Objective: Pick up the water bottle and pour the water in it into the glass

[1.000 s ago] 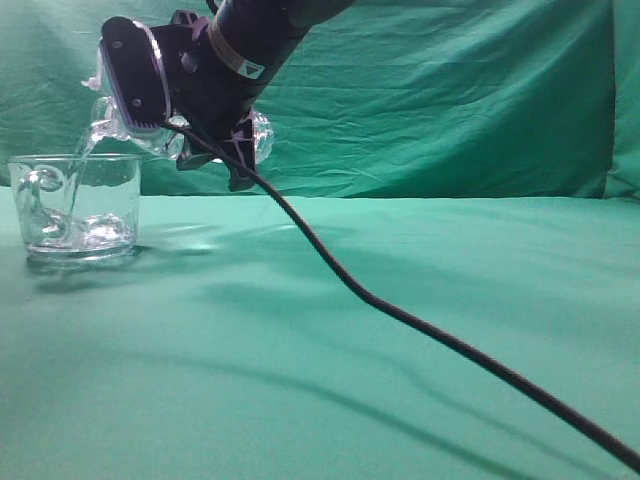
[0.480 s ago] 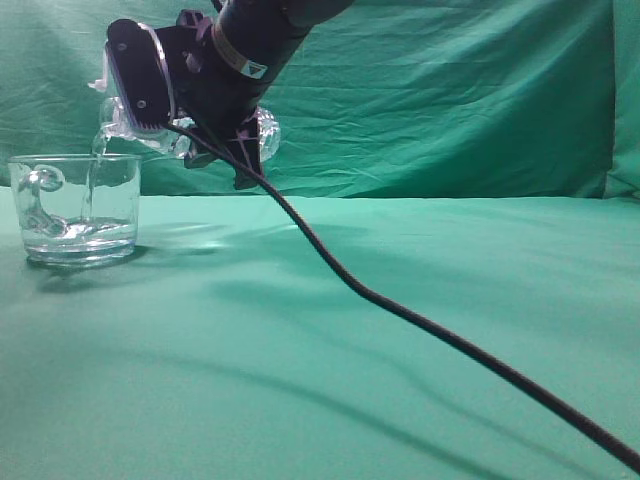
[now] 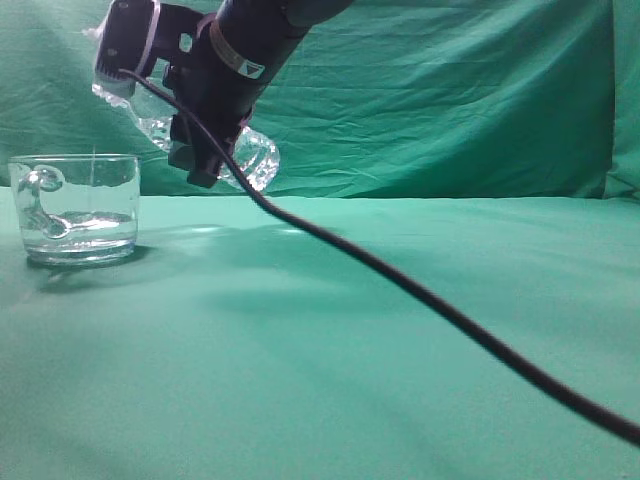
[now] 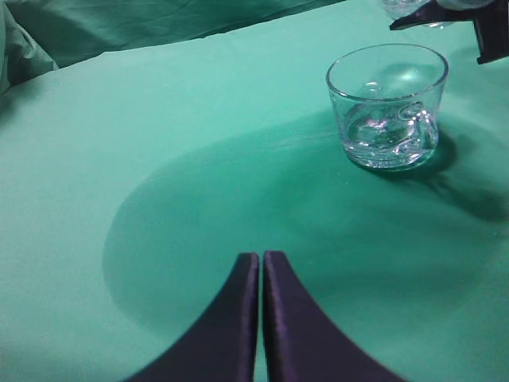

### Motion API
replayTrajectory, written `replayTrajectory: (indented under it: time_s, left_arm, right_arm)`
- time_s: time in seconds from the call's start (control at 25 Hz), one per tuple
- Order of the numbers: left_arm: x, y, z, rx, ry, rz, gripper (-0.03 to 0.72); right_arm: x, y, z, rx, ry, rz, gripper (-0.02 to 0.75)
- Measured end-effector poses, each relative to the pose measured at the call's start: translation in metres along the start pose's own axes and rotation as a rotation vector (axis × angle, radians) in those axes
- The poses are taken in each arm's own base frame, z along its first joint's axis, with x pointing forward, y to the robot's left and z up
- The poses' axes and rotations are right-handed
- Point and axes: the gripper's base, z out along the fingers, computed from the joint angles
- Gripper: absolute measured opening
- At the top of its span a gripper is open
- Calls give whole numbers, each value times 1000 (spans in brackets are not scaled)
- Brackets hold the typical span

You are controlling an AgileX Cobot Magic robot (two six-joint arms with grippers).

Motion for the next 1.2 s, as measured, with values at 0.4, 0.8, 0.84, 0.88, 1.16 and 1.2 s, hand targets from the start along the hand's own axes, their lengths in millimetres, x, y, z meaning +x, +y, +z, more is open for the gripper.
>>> replayTrajectory:
  time_s: [0.4, 0.8, 0.84, 0.88, 1.16, 1.2]
  left_arm:
    - [0, 0, 0, 0, 0, 0, 0]
    - [0, 0, 0, 0, 0, 0, 0]
    - [0, 0, 0, 0, 0, 0, 0]
    - [0, 0, 0, 0, 0, 0, 0]
    - [0, 0, 0, 0, 0, 0, 0]
    - [0, 0, 0, 0, 0, 0, 0]
  right_arm:
    - [-29, -66, -68, 131, -78, 772, 316]
    - [-7, -62, -167, 93, -31, 910, 316]
    - [-1, -62, -177, 80, -41, 940, 316]
    - [7, -59, -184, 61, -37, 963, 316]
    - [81, -60, -225, -2, -29, 1138, 316]
    - [93, -60, -229, -1, -20, 1139, 316]
